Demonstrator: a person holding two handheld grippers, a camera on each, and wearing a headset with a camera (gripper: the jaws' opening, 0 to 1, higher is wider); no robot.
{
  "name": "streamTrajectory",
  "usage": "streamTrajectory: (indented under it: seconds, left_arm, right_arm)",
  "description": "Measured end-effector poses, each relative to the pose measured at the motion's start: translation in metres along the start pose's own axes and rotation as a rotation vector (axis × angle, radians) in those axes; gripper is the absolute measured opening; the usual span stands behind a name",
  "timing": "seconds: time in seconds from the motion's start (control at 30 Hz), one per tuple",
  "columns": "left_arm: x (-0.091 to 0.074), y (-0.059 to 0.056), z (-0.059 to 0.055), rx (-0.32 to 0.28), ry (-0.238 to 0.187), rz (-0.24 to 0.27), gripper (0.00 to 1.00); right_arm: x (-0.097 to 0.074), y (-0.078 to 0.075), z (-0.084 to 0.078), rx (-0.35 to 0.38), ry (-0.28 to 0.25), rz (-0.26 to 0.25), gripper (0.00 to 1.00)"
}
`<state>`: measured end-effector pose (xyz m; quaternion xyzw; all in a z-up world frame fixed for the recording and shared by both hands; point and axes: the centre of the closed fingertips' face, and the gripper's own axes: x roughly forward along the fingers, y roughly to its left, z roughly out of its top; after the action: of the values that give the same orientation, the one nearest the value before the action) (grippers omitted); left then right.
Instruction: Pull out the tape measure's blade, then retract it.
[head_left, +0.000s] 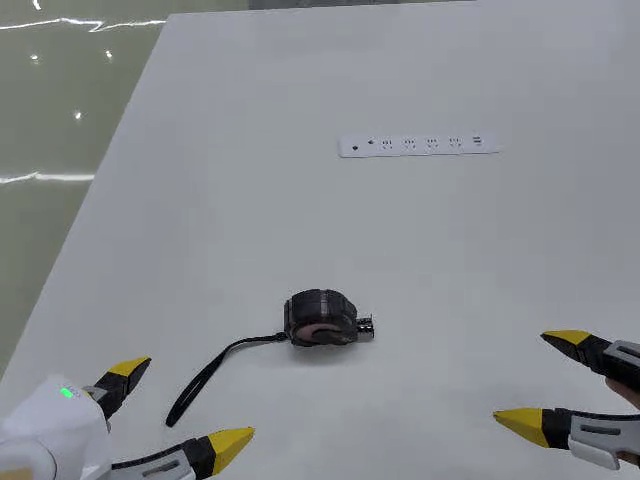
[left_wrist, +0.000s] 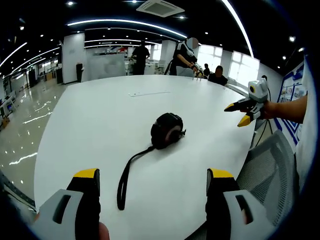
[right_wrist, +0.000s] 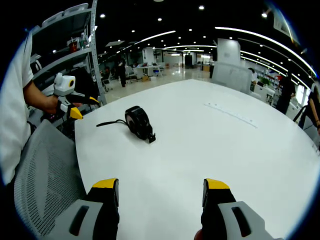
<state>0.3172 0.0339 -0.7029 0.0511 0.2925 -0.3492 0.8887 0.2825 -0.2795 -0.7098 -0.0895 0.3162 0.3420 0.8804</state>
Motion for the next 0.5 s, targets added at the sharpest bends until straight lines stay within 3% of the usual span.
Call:
streamTrajectory:
  seconds: [0.03,0.5]
  left_arm:
    - [-0.001,0.002,-0.002,0.025,0.007,0.018,0.86]
    - [-0.007,0.001,-0.004,0.019,-0.002,0.004,0.83]
  right_arm:
    - [-0.001,0.0,-0.001,0.003,-0.002,-0.001,0.66]
    - [-0.013,0.002,-0.01,0.03,0.001,-0.014,0.65]
